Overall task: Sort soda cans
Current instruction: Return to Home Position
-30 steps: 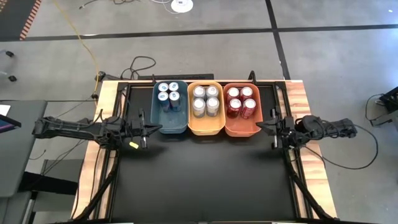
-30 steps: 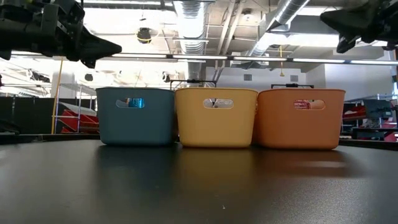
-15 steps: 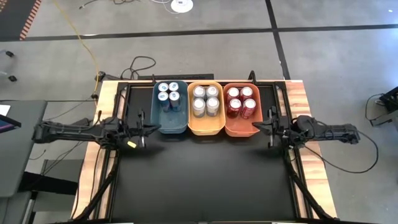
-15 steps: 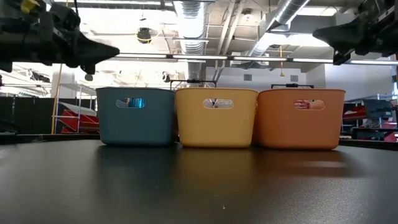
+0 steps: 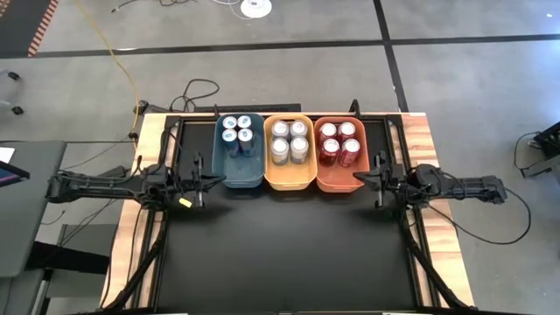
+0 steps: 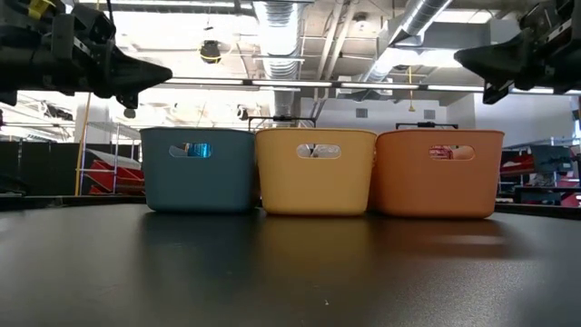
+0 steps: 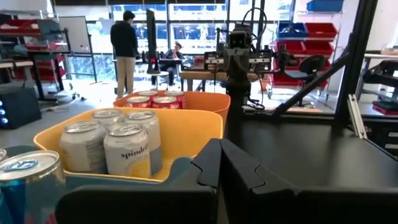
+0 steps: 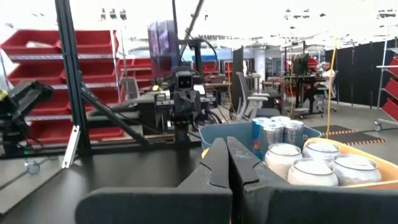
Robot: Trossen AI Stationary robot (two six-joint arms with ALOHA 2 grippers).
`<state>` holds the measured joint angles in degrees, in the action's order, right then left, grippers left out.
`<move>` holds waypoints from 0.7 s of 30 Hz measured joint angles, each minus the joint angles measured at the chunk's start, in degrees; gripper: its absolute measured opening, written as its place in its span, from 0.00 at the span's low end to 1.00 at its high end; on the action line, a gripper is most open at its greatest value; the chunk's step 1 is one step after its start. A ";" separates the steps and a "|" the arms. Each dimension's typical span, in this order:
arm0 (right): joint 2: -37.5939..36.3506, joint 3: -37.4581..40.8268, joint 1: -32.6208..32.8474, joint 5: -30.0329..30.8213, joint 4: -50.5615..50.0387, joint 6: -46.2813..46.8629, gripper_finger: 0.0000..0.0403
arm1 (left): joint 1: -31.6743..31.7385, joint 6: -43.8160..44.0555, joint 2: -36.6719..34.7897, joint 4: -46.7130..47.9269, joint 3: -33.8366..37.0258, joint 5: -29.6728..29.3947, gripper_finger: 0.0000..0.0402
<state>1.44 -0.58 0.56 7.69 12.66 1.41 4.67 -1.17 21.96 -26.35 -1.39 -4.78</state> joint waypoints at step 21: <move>-1.30 0.04 -1.36 -0.42 -3.69 -2.89 0.00 | -0.09 1.08 -17.26 9.41 0.96 5.77 0.00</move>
<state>0.14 -0.54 -0.80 7.27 8.97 -1.48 4.58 -0.10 4.70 -16.94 -0.43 0.99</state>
